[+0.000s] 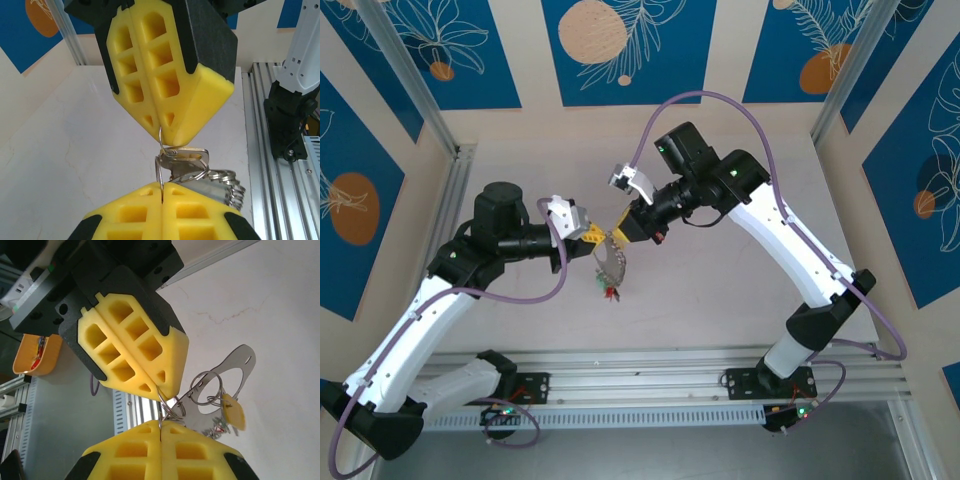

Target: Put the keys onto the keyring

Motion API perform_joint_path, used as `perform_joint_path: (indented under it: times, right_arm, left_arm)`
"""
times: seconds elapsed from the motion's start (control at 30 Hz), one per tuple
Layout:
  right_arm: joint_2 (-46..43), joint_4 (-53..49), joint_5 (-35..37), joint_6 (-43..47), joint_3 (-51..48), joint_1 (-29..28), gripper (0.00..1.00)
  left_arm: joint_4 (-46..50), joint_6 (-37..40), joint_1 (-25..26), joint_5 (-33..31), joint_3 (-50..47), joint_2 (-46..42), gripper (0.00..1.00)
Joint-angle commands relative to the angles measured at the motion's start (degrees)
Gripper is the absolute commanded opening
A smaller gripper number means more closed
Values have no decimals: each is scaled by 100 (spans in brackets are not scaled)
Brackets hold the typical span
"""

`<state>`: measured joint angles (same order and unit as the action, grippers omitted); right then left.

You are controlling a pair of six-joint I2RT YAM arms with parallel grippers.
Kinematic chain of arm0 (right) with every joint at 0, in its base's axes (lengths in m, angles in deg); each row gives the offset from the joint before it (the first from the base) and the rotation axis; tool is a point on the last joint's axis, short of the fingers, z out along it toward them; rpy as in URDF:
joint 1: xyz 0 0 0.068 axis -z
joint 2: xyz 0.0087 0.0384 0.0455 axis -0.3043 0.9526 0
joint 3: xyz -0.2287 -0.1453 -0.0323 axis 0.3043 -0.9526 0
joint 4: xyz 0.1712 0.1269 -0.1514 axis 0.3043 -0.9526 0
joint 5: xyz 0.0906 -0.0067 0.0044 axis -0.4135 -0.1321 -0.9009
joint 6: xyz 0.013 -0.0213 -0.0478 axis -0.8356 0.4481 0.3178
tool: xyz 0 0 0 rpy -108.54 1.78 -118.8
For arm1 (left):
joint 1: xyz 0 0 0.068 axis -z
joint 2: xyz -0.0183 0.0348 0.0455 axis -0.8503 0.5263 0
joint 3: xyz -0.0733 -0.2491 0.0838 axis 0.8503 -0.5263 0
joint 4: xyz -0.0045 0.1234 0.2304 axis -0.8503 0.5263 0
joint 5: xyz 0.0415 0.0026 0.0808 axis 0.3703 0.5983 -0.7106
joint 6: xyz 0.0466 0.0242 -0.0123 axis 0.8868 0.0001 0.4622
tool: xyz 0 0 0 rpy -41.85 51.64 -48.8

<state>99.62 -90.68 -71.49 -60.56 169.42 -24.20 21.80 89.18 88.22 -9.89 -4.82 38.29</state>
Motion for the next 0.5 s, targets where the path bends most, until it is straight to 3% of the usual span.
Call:
perform_joint_path:
  times: [0.0, 0.47]
  right_arm:
    - [-40, -7, -362, -299, 26, 34, 0]
    - [234, -153, -457, -517, 109, 75, 0]
  left_arm:
    - [-292, 70, 104, -65, 22, -75, 0]
    - [-257, 128, 169, -166, 21, -79, 0]
